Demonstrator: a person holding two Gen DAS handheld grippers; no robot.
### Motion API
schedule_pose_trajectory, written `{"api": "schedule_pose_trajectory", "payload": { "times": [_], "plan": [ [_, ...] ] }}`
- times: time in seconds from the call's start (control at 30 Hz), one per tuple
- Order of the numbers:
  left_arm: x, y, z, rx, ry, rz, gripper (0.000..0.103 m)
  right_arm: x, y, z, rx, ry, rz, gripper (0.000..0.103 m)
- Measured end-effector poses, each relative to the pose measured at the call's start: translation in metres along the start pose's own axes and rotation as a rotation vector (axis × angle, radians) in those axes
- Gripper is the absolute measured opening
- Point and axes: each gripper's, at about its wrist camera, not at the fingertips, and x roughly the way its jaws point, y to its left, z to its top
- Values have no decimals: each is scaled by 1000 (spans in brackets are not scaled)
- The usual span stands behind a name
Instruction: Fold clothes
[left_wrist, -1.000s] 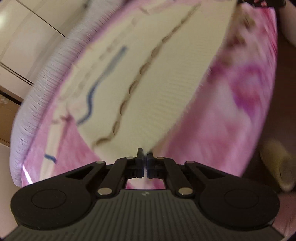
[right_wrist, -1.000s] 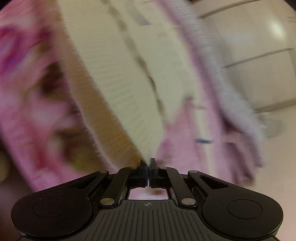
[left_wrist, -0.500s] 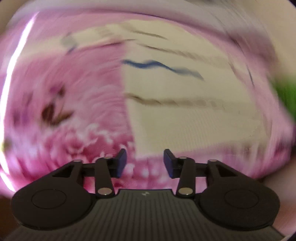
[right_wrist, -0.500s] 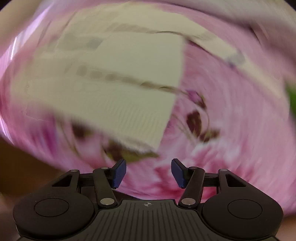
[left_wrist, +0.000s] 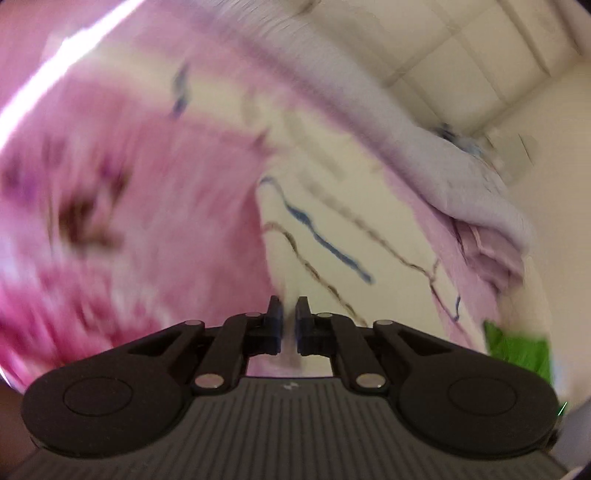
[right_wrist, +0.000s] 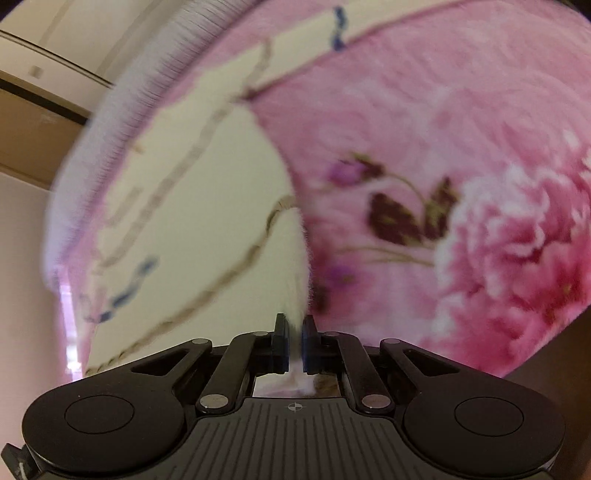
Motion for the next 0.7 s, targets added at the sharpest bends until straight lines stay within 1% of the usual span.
{"api": "schedule_pose_trajectory", "payload": {
  "times": [0.03,0.07,0.13,0.17,0.2,0.23,0.27,0.33,0.37,0.4,0.43,0.47,0.53,0.57,0.63,0.7],
  "plan": [
    [-1,-6,-4,68,12,35,4,-1,-3,0,9,4,-18,4],
    [6,-6,-12,107,54,80,4,3,-7,-1,15,15,-60,4],
    [32,-2,-32,156,180,180,5,19,-16,-5,21,46,-164,4],
    [43,-2,-41,191,228,220,5,24,-16,-7,2,46,-194,4],
    [50,-6,-48,234,259,253,5,26,-9,-6,-45,40,-214,4],
    [54,-12,-52,282,271,277,6,25,0,-6,-107,41,-246,4],
    [54,-18,-50,322,269,299,12,23,10,-6,-171,42,-284,6],
    [49,-26,-44,354,268,355,16,19,27,-7,-288,43,-415,8],
    [43,-26,-38,328,237,373,17,15,34,-8,-340,27,-476,9],
    [33,-24,-31,284,187,382,18,11,41,-9,-387,-3,-527,9],
    [23,-22,-24,239,138,391,22,7,48,-10,-434,-37,-547,9],
    [19,-20,-17,201,98,388,24,4,55,-11,-481,-74,-540,9],
    [21,-16,-5,139,45,357,26,3,69,-13,-564,-135,-514,10],
    [28,-17,-1,127,36,342,26,8,75,-16,-593,-148,-487,11],
    [52,-24,1,152,59,312,24,26,89,-19,-645,-145,-436,12],
    [76,-36,-5,204,95,281,24,46,99,-24,-689,-134,-397,15]
  ]
}}
